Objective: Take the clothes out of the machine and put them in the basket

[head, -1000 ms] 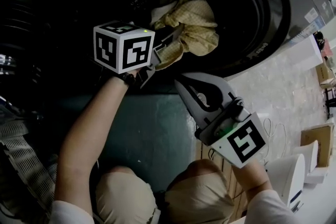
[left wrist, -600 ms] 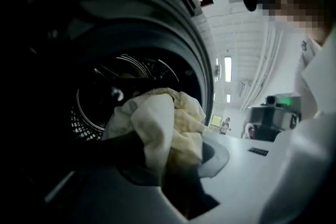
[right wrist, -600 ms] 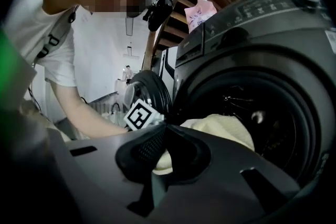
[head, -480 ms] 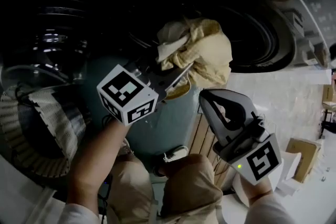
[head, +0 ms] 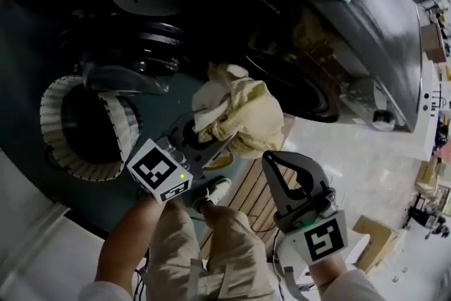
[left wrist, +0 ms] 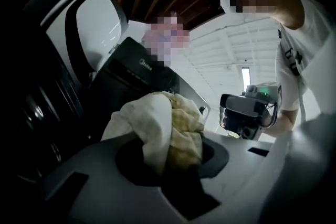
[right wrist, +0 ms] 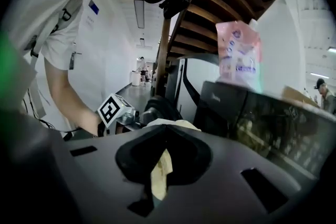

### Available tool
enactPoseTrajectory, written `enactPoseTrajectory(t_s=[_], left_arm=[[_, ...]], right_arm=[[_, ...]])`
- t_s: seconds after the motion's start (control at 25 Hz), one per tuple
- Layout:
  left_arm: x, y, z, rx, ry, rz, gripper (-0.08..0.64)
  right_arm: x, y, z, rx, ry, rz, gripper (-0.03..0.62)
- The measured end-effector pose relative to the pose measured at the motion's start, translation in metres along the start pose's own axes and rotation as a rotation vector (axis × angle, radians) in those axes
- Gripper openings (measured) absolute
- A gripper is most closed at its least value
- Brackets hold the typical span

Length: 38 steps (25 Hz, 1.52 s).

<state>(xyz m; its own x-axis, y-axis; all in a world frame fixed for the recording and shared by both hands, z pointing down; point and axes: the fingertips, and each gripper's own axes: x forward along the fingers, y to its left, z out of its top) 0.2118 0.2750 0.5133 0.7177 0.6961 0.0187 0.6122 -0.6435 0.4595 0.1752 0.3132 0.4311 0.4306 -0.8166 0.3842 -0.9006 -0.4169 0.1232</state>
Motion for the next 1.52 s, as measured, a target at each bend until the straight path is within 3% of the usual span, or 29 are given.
enactPoseTrajectory(t_s=[0.32,0.52,0.6,0.72,0.84,1.0,1.16,1.52], left_arm=[[-0.092,-0.057,0.11,-0.029,-0.099,0.293,0.118],[-0.193,-0.083,0.153,-0.056,-0.233,0.543,0.118],[-0.239,-0.092,0.166,-0.068,-0.286,0.643,0.118],[-0.31,-0.109,0.181,-0.088,-0.37,0.751,0.119],[-0.377,-0.119,0.189,-0.099,-0.445,0.844,0.119],[-0.443,-0.115,0.192,-0.137,-0.523,0.973,0.12],[-0.484,-0.102,0.193,-0.159,-0.545,1.031,0.12],[-0.525,-0.071,0.218,-0.161,-0.603,1.201,0.12]], right_arm=[[-0.02,0.032,0.146,-0.068,-0.11,0.176,0.012],[-0.009,0.094,0.213,-0.133,-0.142,0.389,0.012],[-0.003,0.128,0.237,-0.133,-0.111,0.493,0.012],[0.005,0.183,0.28,-0.112,-0.088,0.647,0.012],[0.021,0.228,0.317,-0.171,-0.101,0.728,0.012],[0.051,0.265,0.357,-0.239,-0.102,0.782,0.012],[0.081,0.286,0.384,-0.253,-0.104,0.802,0.012],[0.153,0.317,0.394,-0.271,-0.105,0.967,0.012]])
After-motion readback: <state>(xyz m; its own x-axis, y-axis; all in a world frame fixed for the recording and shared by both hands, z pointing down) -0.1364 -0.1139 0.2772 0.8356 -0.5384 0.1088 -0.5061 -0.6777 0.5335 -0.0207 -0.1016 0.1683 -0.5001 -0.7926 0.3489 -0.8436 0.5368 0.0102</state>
